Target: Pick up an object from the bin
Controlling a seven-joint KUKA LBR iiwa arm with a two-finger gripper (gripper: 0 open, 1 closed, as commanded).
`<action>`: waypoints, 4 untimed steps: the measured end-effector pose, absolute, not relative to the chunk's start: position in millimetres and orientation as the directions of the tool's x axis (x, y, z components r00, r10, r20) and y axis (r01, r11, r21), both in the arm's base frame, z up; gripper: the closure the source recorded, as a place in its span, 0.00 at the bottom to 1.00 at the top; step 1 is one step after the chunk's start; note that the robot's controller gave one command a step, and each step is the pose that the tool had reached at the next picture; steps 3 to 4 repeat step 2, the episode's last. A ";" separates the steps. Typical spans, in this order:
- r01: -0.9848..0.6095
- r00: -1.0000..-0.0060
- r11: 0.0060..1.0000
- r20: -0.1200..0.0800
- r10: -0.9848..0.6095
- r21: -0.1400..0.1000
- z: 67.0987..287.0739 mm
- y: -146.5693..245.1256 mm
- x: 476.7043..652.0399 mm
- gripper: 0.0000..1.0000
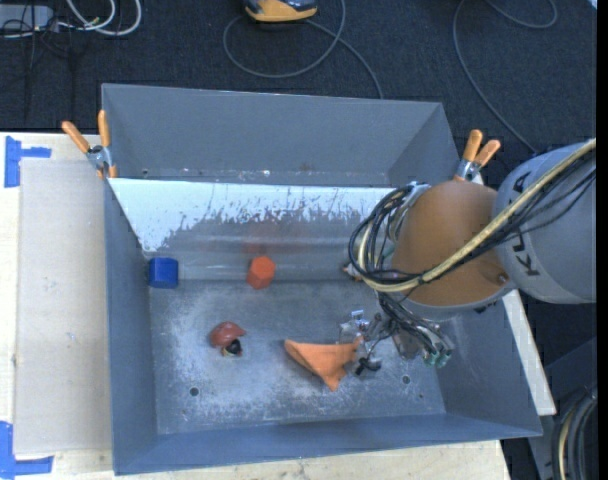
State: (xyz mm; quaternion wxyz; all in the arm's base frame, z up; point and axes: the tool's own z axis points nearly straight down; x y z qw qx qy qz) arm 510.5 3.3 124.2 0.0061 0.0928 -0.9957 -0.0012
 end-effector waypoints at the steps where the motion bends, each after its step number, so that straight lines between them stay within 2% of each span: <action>1: -0.217 -0.976 0.976 0.011 -0.217 0.004 184.5 13.2 505.6 1.00; 2: -0.224 -0.974 0.974 0.010 -0.225 0.004 224.4 15.4 518.9 1.00; 4: -0.224 -0.974 0.974 0.010 -0.225 0.004 224.4 15.4 518.9 1.00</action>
Offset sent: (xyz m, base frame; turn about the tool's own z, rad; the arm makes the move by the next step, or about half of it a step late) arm 0.0105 0.0114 0.1037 -0.0408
